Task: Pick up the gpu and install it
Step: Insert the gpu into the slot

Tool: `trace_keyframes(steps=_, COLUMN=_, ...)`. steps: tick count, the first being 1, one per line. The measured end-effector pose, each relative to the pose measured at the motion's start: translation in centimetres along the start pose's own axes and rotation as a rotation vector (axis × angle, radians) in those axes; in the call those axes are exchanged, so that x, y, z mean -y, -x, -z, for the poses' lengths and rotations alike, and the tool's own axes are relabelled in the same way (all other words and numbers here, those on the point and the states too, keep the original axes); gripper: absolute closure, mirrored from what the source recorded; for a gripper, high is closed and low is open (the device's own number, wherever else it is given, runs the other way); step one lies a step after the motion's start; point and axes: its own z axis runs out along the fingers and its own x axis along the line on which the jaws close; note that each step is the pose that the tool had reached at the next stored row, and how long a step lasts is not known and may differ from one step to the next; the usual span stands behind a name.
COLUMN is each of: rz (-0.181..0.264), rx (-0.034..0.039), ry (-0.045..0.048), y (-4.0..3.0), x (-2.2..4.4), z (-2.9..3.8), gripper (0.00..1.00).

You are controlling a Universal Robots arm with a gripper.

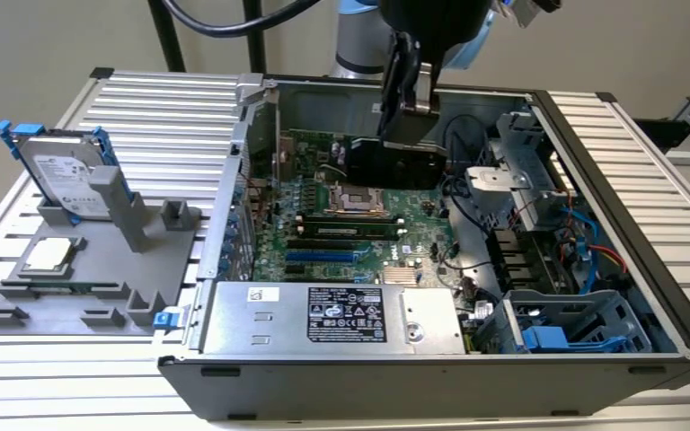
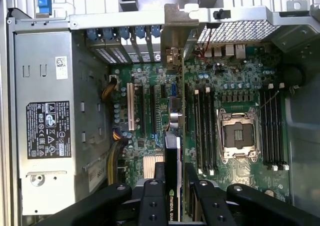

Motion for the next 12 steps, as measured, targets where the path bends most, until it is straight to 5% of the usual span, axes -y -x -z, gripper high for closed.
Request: trace_keyframes(steps=12, rz=0.0, rx=0.0001, ry=-0.0014, y=0.11, x=0.04, z=-0.65, gripper=1.0)
